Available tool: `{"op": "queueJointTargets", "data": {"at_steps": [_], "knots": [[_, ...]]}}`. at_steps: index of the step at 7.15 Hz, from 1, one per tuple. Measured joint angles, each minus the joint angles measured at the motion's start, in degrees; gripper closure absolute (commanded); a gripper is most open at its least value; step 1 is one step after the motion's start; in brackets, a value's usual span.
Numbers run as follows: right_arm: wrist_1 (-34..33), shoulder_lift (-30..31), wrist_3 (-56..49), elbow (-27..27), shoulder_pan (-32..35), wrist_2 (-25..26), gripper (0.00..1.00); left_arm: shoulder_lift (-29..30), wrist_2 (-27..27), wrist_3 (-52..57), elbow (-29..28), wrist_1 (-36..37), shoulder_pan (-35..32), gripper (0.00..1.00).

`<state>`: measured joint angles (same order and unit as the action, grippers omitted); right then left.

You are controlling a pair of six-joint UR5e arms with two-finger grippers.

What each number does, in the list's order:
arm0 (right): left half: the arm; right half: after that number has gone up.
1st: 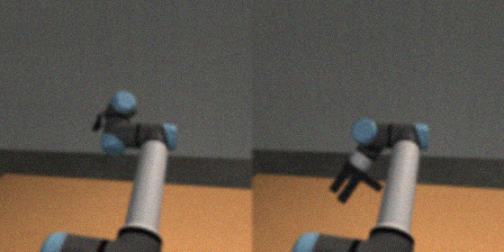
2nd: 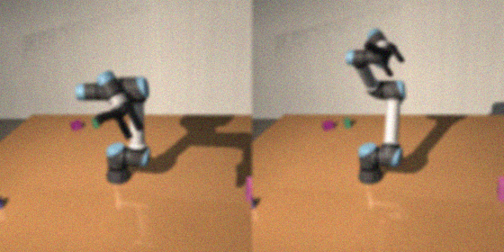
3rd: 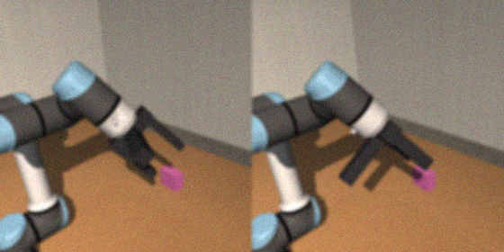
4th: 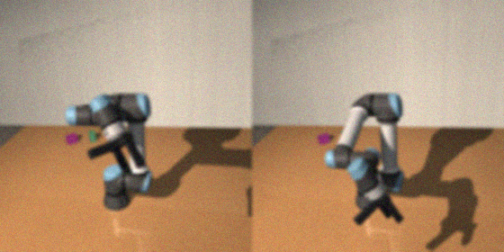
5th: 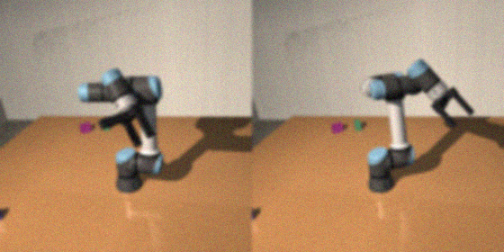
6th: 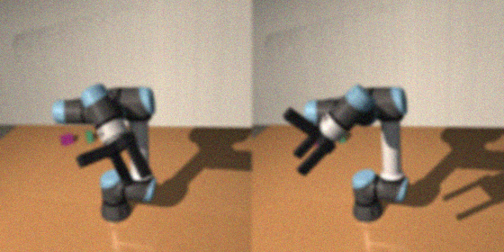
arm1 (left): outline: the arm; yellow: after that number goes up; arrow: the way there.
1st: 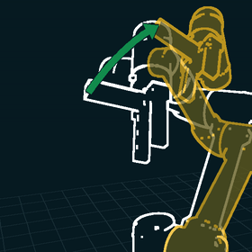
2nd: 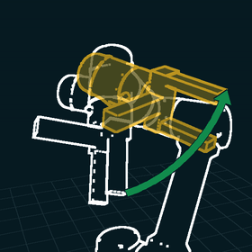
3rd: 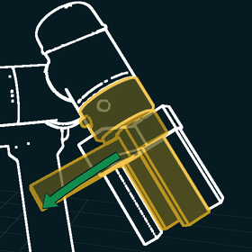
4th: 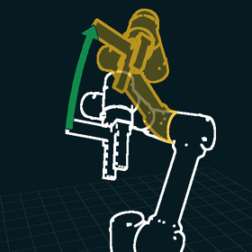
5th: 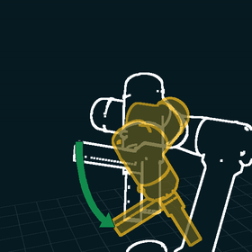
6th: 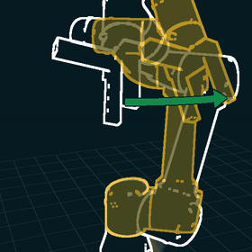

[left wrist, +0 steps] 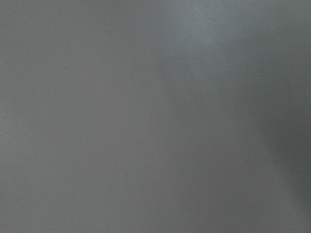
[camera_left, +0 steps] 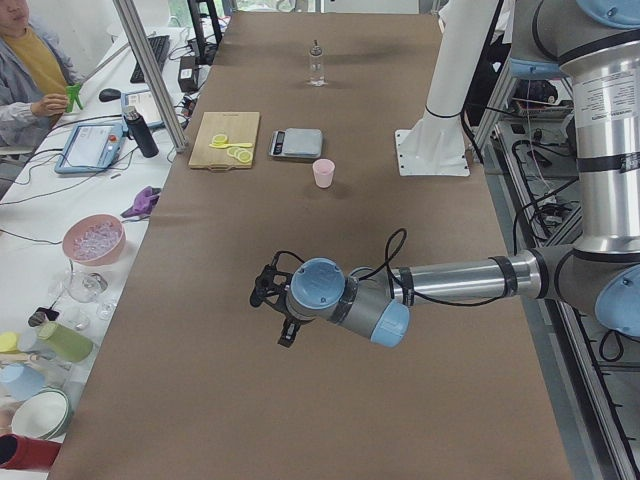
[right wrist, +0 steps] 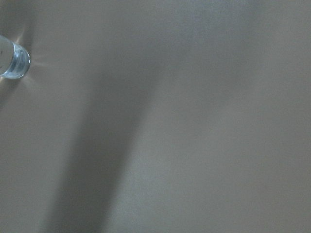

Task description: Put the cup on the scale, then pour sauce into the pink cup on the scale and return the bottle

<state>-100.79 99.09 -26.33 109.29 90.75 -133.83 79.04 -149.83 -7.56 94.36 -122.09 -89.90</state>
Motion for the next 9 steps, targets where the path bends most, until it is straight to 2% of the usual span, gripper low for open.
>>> {"op": "queueJointTargets", "data": {"at_steps": [2, 3, 4, 5, 6, 7, 9], "knots": [[0.02, -0.04, 0.04, 0.01, -0.59, -2.1, 0.0, 1.76, -2.72, -17.52, 5.86, -0.19, 5.27, 0.16], [0.04, -0.04, 0.05, 0.02, -1.22, -4.86, 0.0, 5.0, -2.95, -30.43, 8.93, -0.23, 9.66, 0.02], [0.06, -0.04, 0.05, 0.03, -1.8, -8.5, 0.0, 9.43, -2.35, -44.02, 11.28, -0.27, 14.69, 0.01], [0.05, -0.04, 0.07, 0.03, -2.17, -12.13, 0.0, 12.91, 0.04, -53.54, 13.17, -0.27, 19.88, 0.01], [0.03, -0.04, 0.27, 0.02, -2.34, -15.02, 0.0, 15.6, 4.59, -59.24, 14.55, -0.19, 26.07, 0.02], [0.04, -0.04, 1.1, 0.09, -2.41, -16.63, 0.0, 18.0, 10.33, -62.79, 15.18, 0.0, 32.46, 0.02], [0.08, -0.14, 3.74, 0.52, -2.71, -17.63, 0.0, 21.24, 18.21, -65.73, 15.58, 1.96, 41.97, 0.03]]}}
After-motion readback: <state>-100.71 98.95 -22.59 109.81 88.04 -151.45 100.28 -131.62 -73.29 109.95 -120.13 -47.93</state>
